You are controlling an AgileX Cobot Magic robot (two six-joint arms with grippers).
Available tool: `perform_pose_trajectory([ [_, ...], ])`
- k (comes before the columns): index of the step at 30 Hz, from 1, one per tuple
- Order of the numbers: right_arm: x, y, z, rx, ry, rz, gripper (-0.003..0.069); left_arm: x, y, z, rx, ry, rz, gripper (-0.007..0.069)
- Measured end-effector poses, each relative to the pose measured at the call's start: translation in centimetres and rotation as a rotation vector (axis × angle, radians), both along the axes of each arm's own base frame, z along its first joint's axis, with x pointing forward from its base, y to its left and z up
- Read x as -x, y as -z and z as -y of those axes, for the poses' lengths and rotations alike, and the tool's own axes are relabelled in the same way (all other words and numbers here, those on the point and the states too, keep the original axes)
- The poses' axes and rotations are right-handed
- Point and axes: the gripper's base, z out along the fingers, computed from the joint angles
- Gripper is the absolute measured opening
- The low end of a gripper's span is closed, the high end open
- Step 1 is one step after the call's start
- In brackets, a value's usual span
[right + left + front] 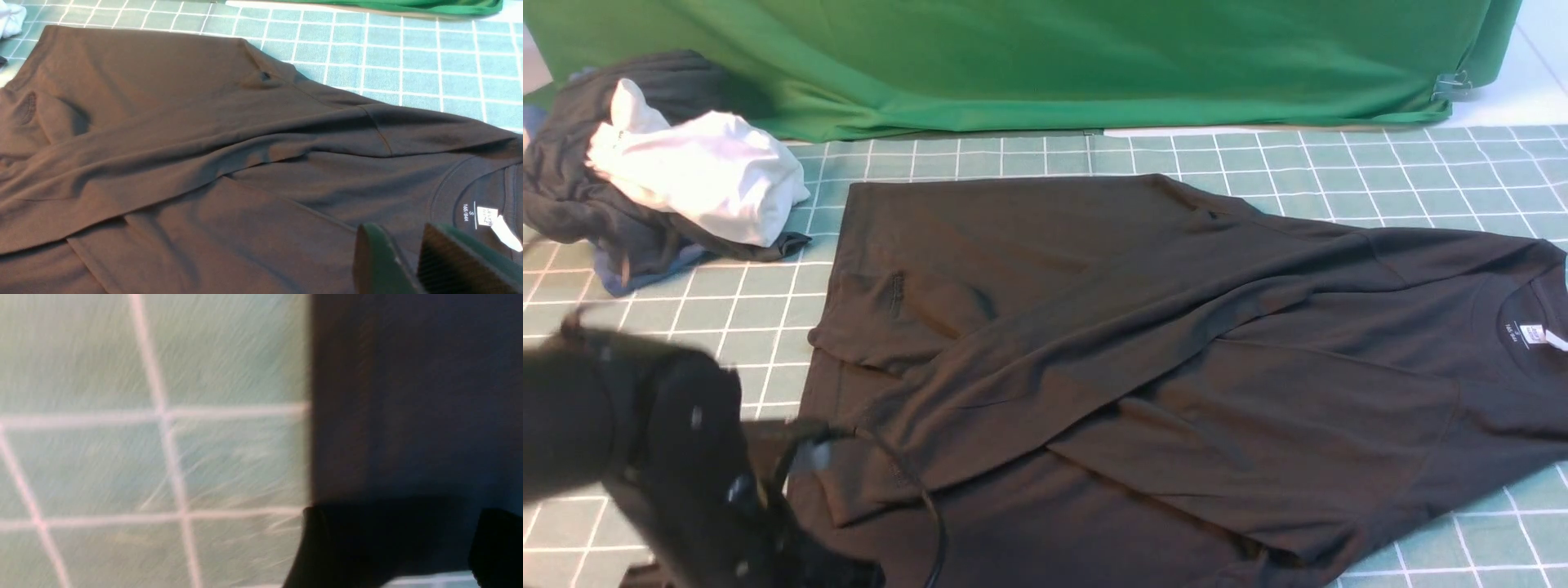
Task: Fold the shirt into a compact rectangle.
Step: 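Grasp the near edge of the shirt at its hem and shoulder corners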
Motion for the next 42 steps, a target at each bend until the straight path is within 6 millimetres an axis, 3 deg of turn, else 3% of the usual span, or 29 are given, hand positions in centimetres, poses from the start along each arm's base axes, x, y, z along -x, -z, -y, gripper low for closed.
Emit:
perform_pose_trajectory([
  [11,0.0,0.0,0.0,0.0,0.0,0.0,0.0166,0.9,1.0,-0.6,-0.033,-0.076,0.04,0.0432],
  [16,0.0,0.0,0.0,0.0,0.0,0.0,0.0169,1.0,1.0,-0.5,-0.014,-0.029,0.038,0.0261],
  [18,0.1,0.0,0.0,0.001,-0.007,-0.012,0.0171,0.9,1.0,-0.4,-0.001,0.001,0.044,0.0109],
  [21,0.4,-0.6,-0.3,0.006,-0.041,-0.06,0.0171,0.9,0.8,-0.4,0.009,0.026,0.054,0.003],
  [26,0.4,-2.1,-0.6,0.02,-0.105,-0.155,0.0173,1.4,-0.1,-0.5,0.028,0.04,0.08,0.0011],
  [28,-0.1,-2.6,-0.8,0.038,-0.154,-0.237,0.0173,2.2,-1.9,-0.7,0.052,0.044,0.131,0.0011],
  [35,-2.1,0.0,-2.8,0.115,-0.335,-0.416,0.0174,4.7,-5.5,-1.7,0.096,0.044,0.248,0.0011],
  [39,-2.3,3.7,-5.2,0.217,-0.451,-0.507,0.0202,6.1,-6.7,-2.4,0.093,0.046,0.295,0.0011],
  [42,-2.0,7.1,-6.7,0.3,-0.503,-0.56,0.0294,6.4,-7.0,-2.9,0.057,0.039,0.309,0.0011],
])
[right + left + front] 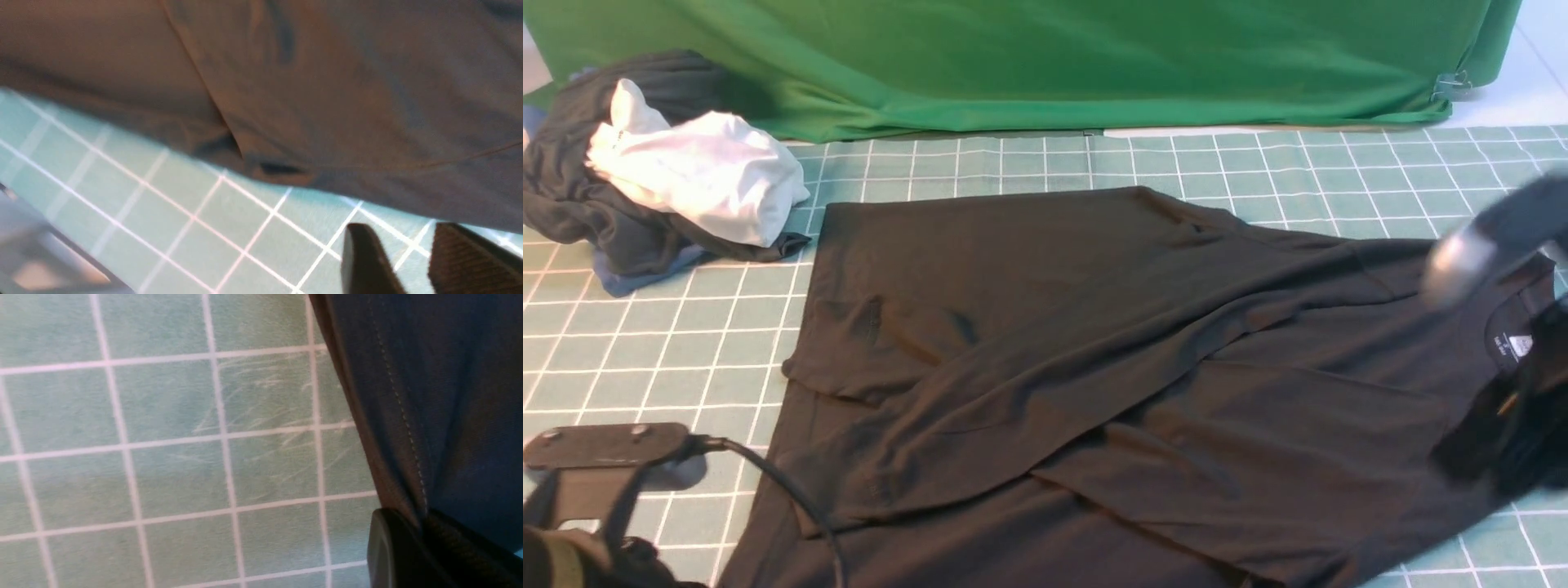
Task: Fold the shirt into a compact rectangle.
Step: 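Grasp the near edge of the shirt at its hem and shoulder corners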
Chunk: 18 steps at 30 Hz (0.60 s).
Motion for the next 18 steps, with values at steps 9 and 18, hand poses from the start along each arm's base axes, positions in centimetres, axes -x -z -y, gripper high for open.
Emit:
perform_pose_trajectory([
  [9,0.0,8.2,-2.6,0.106,-0.106,-0.039,0.0608,0.0,0.0,-0.3,-0.029,-0.014,0.01,0.0011],
  [18,-1.4,11.7,-3.1,0.184,-0.201,-0.053,0.0593,-0.1,0.0,-0.5,-0.045,-0.008,0.022,0.0011],
])
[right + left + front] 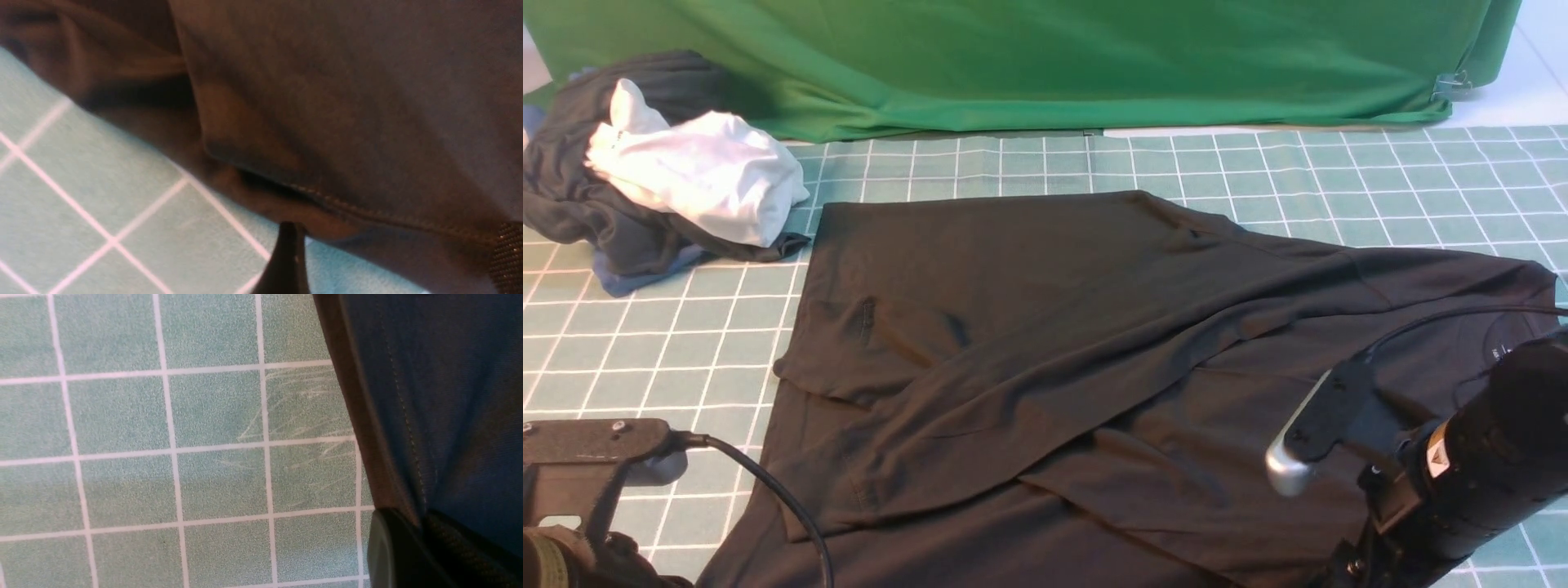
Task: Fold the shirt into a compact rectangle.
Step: 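Grasp the near edge of the shirt at its hem and shoulder corners, then fold the black garment in half by bringing its near edge over to the far edge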
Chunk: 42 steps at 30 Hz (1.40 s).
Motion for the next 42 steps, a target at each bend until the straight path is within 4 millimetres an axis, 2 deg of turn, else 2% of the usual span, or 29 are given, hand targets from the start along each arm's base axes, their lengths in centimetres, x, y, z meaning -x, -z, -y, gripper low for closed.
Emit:
perform_pose_trajectory([
  [6,-0.3,1.2,-0.1,0.032,-0.053,-0.018,0.0573,-0.1,0.0,0.0,0.004,0.0,0.011,0.0011],
  [9,-0.4,1.2,-0.1,0.035,-0.065,-0.005,0.0475,-0.2,0.0,0.1,0.007,0.0,0.019,0.0011],
  [10,-0.5,1.3,-0.1,0.036,-0.069,0.003,0.0323,-0.2,-0.1,0.1,0.01,0.0,0.026,0.0011],
  [11,-0.5,1.3,-0.1,0.036,-0.069,0.003,0.0304,-0.2,0.0,0.1,0.01,0.0,0.026,0.0011],
  [12,-0.5,1.3,-0.1,0.037,-0.069,-0.001,0.0174,-0.3,-0.1,0.1,0.011,0.0,0.029,0.0011],
  [13,-0.4,1.3,0.0,0.042,-0.071,-0.01,0.0106,-0.3,-0.1,0.1,0.013,0.0,0.033,0.0011],
  [16,0.0,1.1,0.1,0.054,-0.072,-0.05,0.0046,-0.4,-0.4,0.2,0.02,-0.017,0.038,0.0012],
  [17,0.0,1.1,0.2,0.055,-0.071,-0.053,0.0044,-0.4,-0.4,0.2,0.02,-0.018,0.038,0.0012],
  [23,1.3,-1.8,0.7,0.024,-0.076,-0.021,0.0036,-2.2,-4.3,0.3,0.028,-0.033,0.184,0.0012],
  [25,1.6,-3.8,0.9,-0.013,-0.075,0.043,0.0036,-3.1,-5.4,0.0,0.011,-0.057,0.23,0.0012],
  [29,1.2,-6.4,0.8,-0.056,-0.054,0.129,0.0035,-4.8,-6.2,-0.4,-0.007,-0.096,0.263,0.0012],
  [32,-0.1,-9.2,0.3,-0.08,-0.032,0.222,0.0034,-7.3,-6.9,-0.7,-0.009,-0.133,0.302,0.0012],
  [34,-1.0,-10.2,0.0,-0.078,-0.035,0.262,0.0034,-9.1,-7.2,-1.0,-0.012,-0.146,0.324,0.0012],
  [35,-1.1,-10.3,0.0,-0.076,-0.035,0.266,0.0034,-9.3,-7.2,-1.0,-0.012,-0.149,0.326,0.0012],
  [36,-2.0,-11.1,-0.2,-0.077,-0.032,0.292,0.0034,-10.8,-7.5,-1.2,-0.009,-0.156,0.339,0.0012],
  [41,-6.0,-11.6,0.1,-0.05,0.024,0.3,0.0034,-15.7,-8.2,-1.6,0.008,-0.185,0.37,0.0012],
  [42,-6.2,-11.4,0.1,-0.045,0.026,0.291,0.0034,-15.8,-8.2,-1.6,0.008,-0.185,0.37,0.0012],
])
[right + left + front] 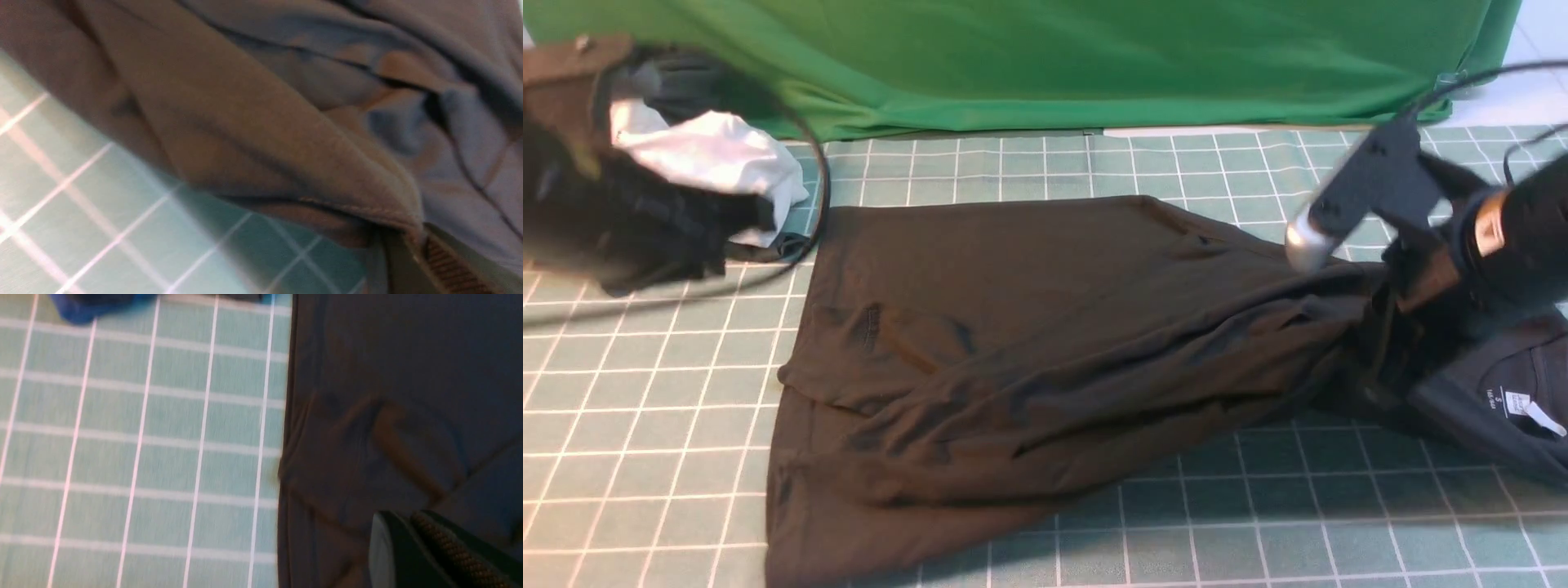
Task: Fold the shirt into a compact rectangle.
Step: 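Fold the black garment in half by bringing its near edge over to the far edge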
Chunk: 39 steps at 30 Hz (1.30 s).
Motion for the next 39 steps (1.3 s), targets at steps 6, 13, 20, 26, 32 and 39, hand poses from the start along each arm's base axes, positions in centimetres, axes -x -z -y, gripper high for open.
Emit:
perform_pose_trajectory([
  [6,-2.6,1.4,0.4,0.071,0.005,-0.102,0.0034,-2.0,1.0,0.8,0.024,0.102,-0.109,0.0012],
  [13,-2.6,1.7,0.2,0.062,0.005,-0.132,0.0034,1.9,6.9,1.9,0.031,0.321,-0.43,0.0013],
  [20,-2.5,1.7,-0.1,0.017,0.015,-0.147,0.0034,1.3,9.4,3.4,-0.008,0.399,-0.342,0.0116],
  [26,-2.5,1.7,-0.2,0.009,0.006,-0.147,0.0034,0.9,10.8,5.0,-0.098,0.584,-0.339,0.0389],
  [32,-2.5,1.7,-0.3,0.007,0.006,-0.148,0.0034,0.6,11.8,5.2,-0.168,0.65,-0.369,0.0602],
  [39,-2.5,1.7,-0.3,0.005,0.006,-0.147,0.0034,0.1,12.9,5.2,-0.203,0.696,-0.378,0.061],
])
